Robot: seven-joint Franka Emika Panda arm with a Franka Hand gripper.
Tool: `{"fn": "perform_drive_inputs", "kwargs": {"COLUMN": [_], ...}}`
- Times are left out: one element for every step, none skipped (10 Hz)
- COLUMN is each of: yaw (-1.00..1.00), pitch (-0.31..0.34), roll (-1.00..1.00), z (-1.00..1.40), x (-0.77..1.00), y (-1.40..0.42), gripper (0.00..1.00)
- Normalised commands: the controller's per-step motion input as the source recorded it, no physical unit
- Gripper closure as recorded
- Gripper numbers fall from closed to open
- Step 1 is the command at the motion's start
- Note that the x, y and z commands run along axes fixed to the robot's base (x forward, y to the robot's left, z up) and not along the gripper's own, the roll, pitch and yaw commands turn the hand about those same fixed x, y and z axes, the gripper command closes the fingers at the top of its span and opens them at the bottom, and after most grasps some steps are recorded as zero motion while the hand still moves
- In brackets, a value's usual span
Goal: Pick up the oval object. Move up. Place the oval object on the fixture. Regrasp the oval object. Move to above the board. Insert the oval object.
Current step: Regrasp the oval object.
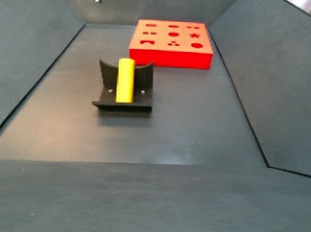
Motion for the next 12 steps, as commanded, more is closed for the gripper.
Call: {"fn": "perform_drive_inputs", "kwargs": {"yaw": [0.03, 0.03, 0.04, 0.04, 0.05, 0.07, 0.08, 0.1, 0.11, 0.13, 0.2, 0.21], "pitch": [-0.005, 0.007, 0.02, 0.043, 0.059, 0.104, 0.112, 0.114, 0.111, 0.091, 0.152, 0.121], "roll": [1.0, 1.0, 1.0, 1.0, 1.0, 0.94, 0.81, 0.56, 0.43, 0.22, 0.16, 0.13], "z": [-0.01, -0.01, -0.01, -0.01, -0.01, -0.02, -0.02, -0.02, -0.02, -0.01, -1.0, -1.0], "x": [0.02, 0.03, 0.05, 0.06, 0.07, 0.09, 0.09, 0.09, 0.09, 0.08, 0.03, 0.03], "y": [-0.02, -0.02, -0.02, -0.03, -0.03, -0.03, -0.04, -0.04, -0.04, -0.02, 0.08, 0.08], "gripper": [0.0, 0.0, 0.0, 0.0, 0.0, 0.0, 0.0, 0.0, 0.0, 0.0, 0.0, 0.0]}}
